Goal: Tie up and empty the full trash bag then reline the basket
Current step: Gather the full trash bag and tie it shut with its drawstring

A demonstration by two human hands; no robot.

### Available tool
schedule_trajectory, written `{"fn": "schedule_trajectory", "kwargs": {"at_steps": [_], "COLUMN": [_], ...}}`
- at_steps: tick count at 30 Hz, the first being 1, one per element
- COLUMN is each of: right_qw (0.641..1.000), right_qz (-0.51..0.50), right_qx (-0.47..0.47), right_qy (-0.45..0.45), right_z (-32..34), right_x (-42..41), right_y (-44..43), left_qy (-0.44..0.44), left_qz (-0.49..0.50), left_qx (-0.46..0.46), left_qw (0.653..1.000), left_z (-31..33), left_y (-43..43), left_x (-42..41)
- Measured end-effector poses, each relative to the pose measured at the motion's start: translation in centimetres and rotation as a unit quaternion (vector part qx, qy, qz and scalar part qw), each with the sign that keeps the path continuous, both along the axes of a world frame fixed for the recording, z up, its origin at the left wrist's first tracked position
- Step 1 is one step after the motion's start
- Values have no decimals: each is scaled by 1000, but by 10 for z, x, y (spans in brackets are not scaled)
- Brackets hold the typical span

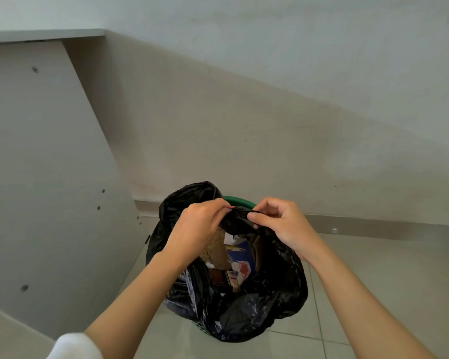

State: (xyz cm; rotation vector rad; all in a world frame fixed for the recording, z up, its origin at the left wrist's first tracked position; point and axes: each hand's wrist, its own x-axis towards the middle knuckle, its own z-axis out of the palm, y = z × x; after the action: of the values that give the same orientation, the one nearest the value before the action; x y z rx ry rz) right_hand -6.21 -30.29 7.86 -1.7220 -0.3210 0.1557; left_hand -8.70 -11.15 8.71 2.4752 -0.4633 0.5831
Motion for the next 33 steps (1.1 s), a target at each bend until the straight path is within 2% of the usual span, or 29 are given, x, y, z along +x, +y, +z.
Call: {"fn": "schedule_trajectory", "kwargs": {"at_steps": [4, 6, 8, 11, 13, 15, 18, 20, 23, 25, 28, 33], "right_qw": [999, 995, 994, 999, 996, 995, 995, 993, 989, 983, 967, 975], "right_qz": [-14, -53, -74, 16, 74, 83, 44, 48, 63, 61, 62, 41], "right_qx": [-37, -50, -35, -24, -31, -36, -62, -89, -129, -174, -239, -146], "right_qy": [-35, -66, -72, -42, -28, -32, -59, -62, -34, -18, -56, -160], "right_z": [4, 6, 9, 20, 27, 32, 31, 30, 21, 13, 13, 44], "right_x": [3, 5, 7, 5, 4, 5, 10, 14, 22, 27, 29, 19], "right_y": [0, 1, 2, 8, 18, 33, 49, 51, 39, 30, 29, 66], "left_qy": [-22, 13, 77, 154, 188, 209, 186, 164, 130, 113, 127, 138], "left_qz": [-51, -46, -34, -25, -21, -17, 8, 43, 117, 150, 129, 41], "left_qx": [16, -29, -113, -236, -284, -313, -309, -341, -474, -505, -496, -467], "left_qw": [998, 998, 990, 959, 940, 926, 933, 925, 863, 842, 849, 872], "left_z": [13, 22, 29, 38, 42, 45, 44, 45, 49, 50, 49, 65], "left_y": [7, 5, 4, 8, 12, 17, 26, 36, 65, 80, 78, 60], "left_x": [4, 3, 2, 2, 2, 3, 2, 4, 8, 7, 4, 4]}}
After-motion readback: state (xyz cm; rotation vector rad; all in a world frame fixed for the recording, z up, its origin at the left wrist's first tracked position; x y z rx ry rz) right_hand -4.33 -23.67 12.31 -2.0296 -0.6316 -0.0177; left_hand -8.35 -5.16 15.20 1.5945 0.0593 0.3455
